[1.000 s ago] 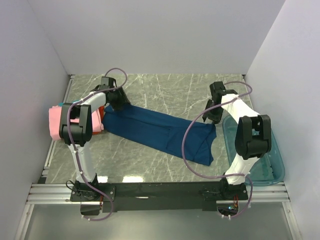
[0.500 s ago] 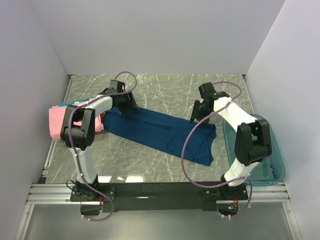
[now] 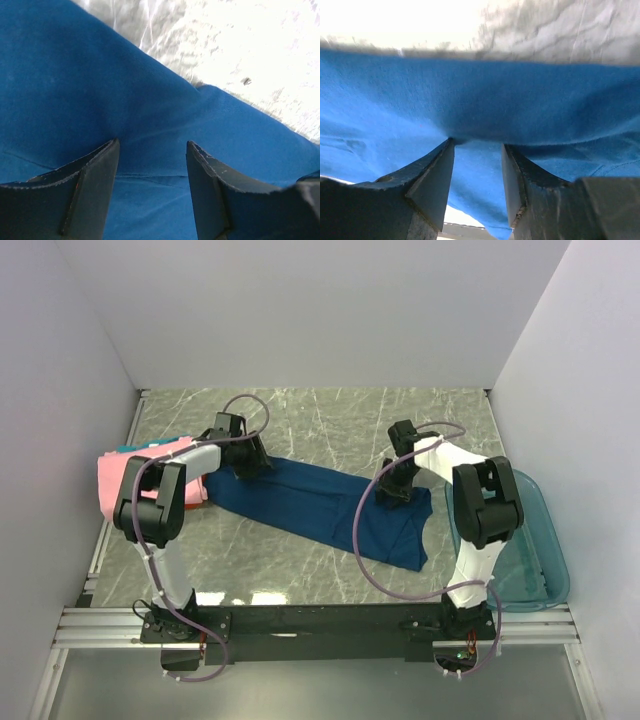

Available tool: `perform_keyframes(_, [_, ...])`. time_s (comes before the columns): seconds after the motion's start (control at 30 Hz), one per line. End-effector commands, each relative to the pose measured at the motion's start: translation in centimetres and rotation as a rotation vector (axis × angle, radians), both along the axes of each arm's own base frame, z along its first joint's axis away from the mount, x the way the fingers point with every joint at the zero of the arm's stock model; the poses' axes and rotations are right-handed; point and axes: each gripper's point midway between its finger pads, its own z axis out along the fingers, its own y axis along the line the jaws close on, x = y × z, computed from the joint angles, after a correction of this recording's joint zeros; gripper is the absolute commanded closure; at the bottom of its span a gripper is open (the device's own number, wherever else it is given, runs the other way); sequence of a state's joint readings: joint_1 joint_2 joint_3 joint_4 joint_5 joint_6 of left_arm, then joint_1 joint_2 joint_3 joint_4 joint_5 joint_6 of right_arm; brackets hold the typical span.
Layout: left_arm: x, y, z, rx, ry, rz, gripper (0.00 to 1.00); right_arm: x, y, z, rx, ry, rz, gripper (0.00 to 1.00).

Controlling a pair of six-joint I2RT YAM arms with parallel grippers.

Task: Fold and stack the t-shirts
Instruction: Fold the tshirt

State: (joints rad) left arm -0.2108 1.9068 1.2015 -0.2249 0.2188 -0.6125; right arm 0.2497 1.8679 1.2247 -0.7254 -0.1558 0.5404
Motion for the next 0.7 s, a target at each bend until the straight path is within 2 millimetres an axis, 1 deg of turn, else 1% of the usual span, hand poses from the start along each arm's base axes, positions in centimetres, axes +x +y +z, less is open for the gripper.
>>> perform_keyframes(0.0, [-1.7,0.3,0.1,0.02,0.02,0.019,0.37,1.6,-0.9,-0.5,-0.046,-0.009,-0.034,0.5])
perform_keyframes(0.03, [-1.9,0.1,0.4,0.016,0.016,0.018,0.37,2.1,-1.2,-0.5,-0.054,-0.014,-0.042,0.5])
perform_keyframes(0.1, [-2.7,0.1,0.2,0.019,0.027,0.026,0.37,2.5,-1.8,-1.1,-0.08,-0.003,-0.05,0.5])
perform_keyframes(0.13, [-2.9,0.0,0.7,0.017,0.019,0.028,0.37,3.0,-1.9,-0.9,-0.081,-0.008,-0.052,0.5])
perform_keyframes(0.2, [-3.8,0.0,0.5,0.024,0.031,0.041,0.37,3.4,-2.6,-1.3,-0.102,0.004,-0.056,0.5])
perform_keyframes(0.23, [-4.1,-0.1,1.0,0.021,0.021,0.044,0.37,4.1,-2.9,-1.0,-0.108,-0.008,-0.062,0.5])
perform_keyframes(0.27, [-4.7,-0.1,0.7,0.019,0.035,0.056,0.37,4.5,-3.4,-1.1,-0.119,-0.011,-0.066,0.5])
perform_keyframes(0.3, [-5.0,0.0,0.7,0.017,0.038,0.061,0.36,4.5,-3.7,-1.5,-0.129,0.009,-0.068,0.5])
perform_keyframes(0.33, [-5.7,-0.1,0.8,0.014,0.038,0.059,0.36,5.4,-3.8,-1.2,-0.132,-0.006,-0.064,0.5])
perform_keyframes(0.4, [-6.3,-0.3,0.9,0.012,0.043,0.065,0.36,5.9,-4.6,-1.6,-0.152,0.009,-0.073,0.5])
perform_keyframes(0.43, [-6.8,-0.3,0.9,0.017,0.043,0.065,0.36,7.1,-4.6,-1.1,-0.154,-0.013,-0.066,0.5])
perform_keyframes(0.47, [-7.2,-0.3,0.9,0.019,0.048,0.067,0.36,7.4,-4.8,-1.7,-0.164,0.002,-0.067,0.5])
perform_keyframes(0.5, [-7.5,-0.3,0.9,0.021,0.05,0.068,0.36,7.6,-5.0,-1.7,-0.167,0.014,-0.063,0.5])
perform_keyframes(0.53, [-8.1,-0.3,0.9,0.02,0.052,0.068,0.36,9.1,-5.2,-1.0,-0.183,-0.018,-0.065,0.5])
perform_keyframes(0.57, [-8.4,-0.3,0.9,0.018,0.054,0.07,0.36,9.5,-5.3,-1.0,-0.19,-0.017,-0.056,0.5])
perform_keyframes(0.6, [-8.7,-0.3,1.0,0.015,0.055,0.072,0.35,9.5,-5.3,-1.6,-0.199,0.01,-0.048,0.5])
perform_keyframes(0.63, [-9.3,-0.3,1.0,0.013,0.056,0.07,0.35,10.9,-5.3,-1.0,-0.202,-0.019,-0.047,0.5])
perform_keyframes(0.67, [-9.6,-0.4,1.1,0.011,0.058,0.07,0.35,11.2,-5.3,-1.6,-0.205,-0.006,-0.043,0.5])
